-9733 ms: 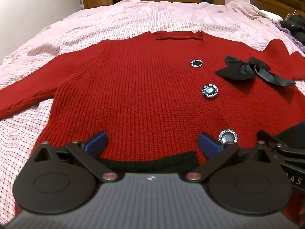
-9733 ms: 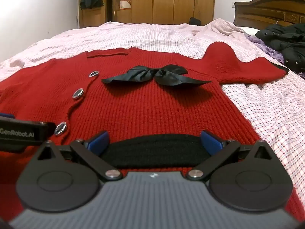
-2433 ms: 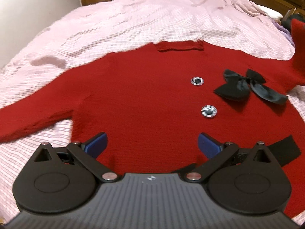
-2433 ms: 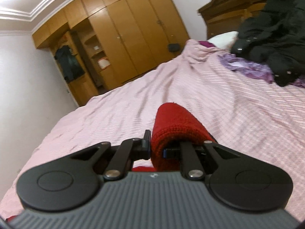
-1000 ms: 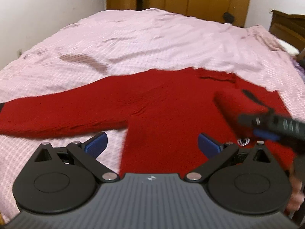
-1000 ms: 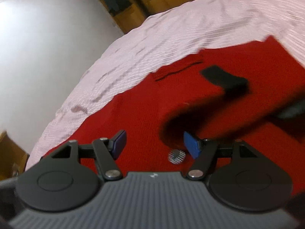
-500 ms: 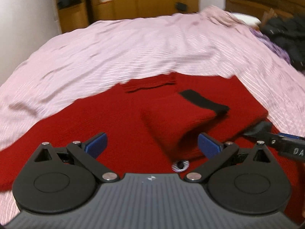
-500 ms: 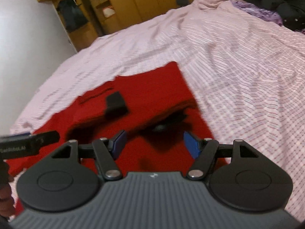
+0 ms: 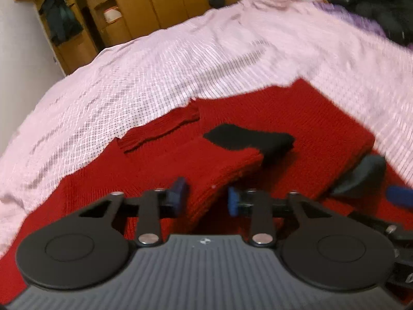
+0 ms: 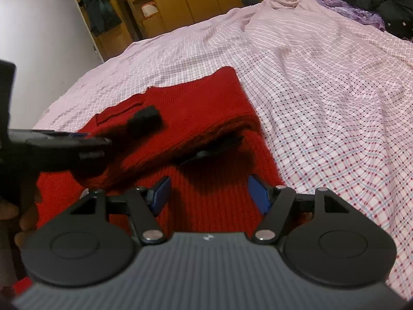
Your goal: Fold small clothes
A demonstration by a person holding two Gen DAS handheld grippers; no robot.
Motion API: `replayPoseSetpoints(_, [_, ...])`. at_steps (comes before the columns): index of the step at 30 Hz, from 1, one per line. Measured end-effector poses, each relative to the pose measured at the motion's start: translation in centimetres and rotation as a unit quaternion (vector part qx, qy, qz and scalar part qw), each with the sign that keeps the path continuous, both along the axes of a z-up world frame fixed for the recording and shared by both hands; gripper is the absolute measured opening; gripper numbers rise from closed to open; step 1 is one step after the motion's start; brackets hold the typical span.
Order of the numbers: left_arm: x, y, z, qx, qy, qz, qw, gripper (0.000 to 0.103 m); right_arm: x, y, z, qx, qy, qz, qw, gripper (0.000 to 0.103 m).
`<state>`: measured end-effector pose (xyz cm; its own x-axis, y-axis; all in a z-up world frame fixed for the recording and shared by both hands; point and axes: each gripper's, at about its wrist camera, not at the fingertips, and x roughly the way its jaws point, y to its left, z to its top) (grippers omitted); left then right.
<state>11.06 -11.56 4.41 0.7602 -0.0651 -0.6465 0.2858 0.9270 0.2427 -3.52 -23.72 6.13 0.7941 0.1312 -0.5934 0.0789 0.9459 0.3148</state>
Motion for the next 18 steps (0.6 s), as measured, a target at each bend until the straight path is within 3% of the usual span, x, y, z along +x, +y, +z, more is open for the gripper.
replayPoseSetpoints(6, [-1.6,4.6,2.5,-0.053,-0.038,0.068,0.9955,0.028,0.1,0.1,-0.1,-0.005,-0.001,0.0,1.0,0.068])
replayPoseSetpoints(11, [-2.8,9.1,1.8,-0.063,-0.013,0.122,0.9904,0.029,0.1,0.4,-0.1,-0.017,0.0,-0.001,1.0,0.068])
replayPoseSetpoints(13, [-3.4,10.9,0.9,-0.072,0.006,0.136,0.9881,0.038,0.1,0.4,-0.2,-0.02,0.001,-0.001,1.0,0.069])
replayPoseSetpoints(15, [-3.9,12.8,0.1,-0.09,0.028,0.153,0.9837,0.055,0.2,0.5,-0.2,-0.024,0.001,0.0,1.0,0.068])
replayPoseSetpoints(18, [-5.0,15.5,-0.9,-0.127,0.043,0.176,0.9753,0.064,0.2,0.5,-0.1,-0.025,0.002,0.0,1.0,0.068])
